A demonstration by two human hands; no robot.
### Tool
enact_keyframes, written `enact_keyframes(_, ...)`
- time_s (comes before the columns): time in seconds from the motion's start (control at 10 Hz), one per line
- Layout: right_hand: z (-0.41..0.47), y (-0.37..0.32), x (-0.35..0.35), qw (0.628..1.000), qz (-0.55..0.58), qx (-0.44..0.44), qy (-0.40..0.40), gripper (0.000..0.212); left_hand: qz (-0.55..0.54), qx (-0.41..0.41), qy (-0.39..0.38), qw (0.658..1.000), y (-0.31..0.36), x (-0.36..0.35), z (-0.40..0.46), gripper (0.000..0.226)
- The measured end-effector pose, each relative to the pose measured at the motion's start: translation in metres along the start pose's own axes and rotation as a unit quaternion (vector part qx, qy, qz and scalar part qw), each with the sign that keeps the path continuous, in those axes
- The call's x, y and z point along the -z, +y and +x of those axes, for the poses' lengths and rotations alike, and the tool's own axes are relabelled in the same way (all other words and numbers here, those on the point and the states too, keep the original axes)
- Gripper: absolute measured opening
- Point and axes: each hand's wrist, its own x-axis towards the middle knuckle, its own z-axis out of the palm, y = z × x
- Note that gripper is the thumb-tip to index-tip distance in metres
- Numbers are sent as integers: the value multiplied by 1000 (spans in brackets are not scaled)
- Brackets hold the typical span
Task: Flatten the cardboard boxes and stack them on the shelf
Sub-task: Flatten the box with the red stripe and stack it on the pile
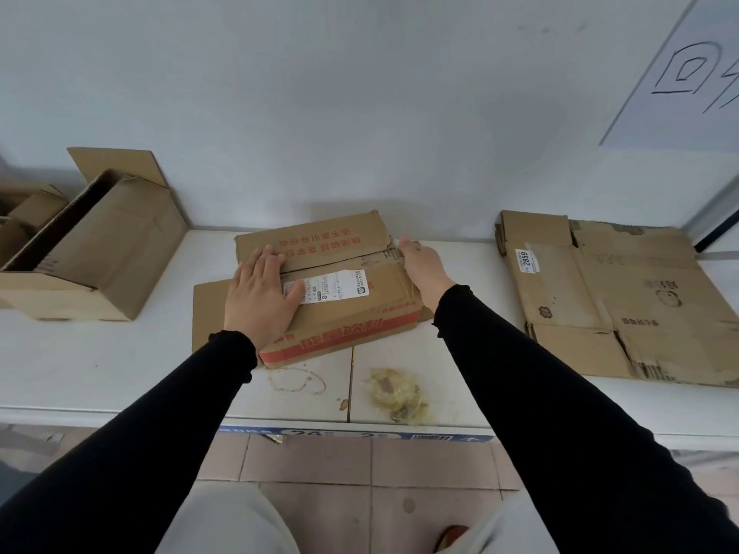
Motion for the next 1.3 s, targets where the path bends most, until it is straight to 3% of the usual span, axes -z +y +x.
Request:
enact_keyframes(0.1,2,2,3,999,33,18,13,49,2,2,1,1000,-1,-1,0,65)
enact_keyframes(0.3,3,8,0,982,179,-14,54,18,5,5,4,1000,0,-3,1,67)
enact_keyframes(0.4,-2,10,3,982,154,-44,95,18,2,7,4,1000,-1,-3,2,67)
enact_keyframes(0.5,-7,20,10,966,195,-60,162,42,4,8,5,1000,1,-3,3,67)
enact_keyframes(0.6,-25,25,14,934,275,-4,229,21,0,6,7,1000,1,-2,2,67)
enact_keyframes(0.7,-62,26,22,959,104,167,204,10,-8,3,3,1000,0,-2,3,68)
enact_keyframes(0.8,-117,38,31,952,-42,291,80,28,-11,7,-2,1000,1,-1,2,67)
enact_keyframes(0.9,-144,65,24,889,-251,384,11,9,-8,8,-4,1000,2,-1,1,68)
enact_keyframes(1.0,-148,85,14,828,-379,411,-51,11,-11,6,-6,1000,2,0,0,68)
enact_keyframes(1.1,-156,96,14,796,-427,406,-139,19,-13,2,-9,1000,2,2,-1,68)
enact_keyframes(1.2,-162,113,20,713,-523,440,-155,34,-16,1,-8,1000,2,2,-2,68)
enact_keyframes(1.3,-174,125,24,635,-606,446,-174,63,-18,1,-7,1000,2,3,-1,67)
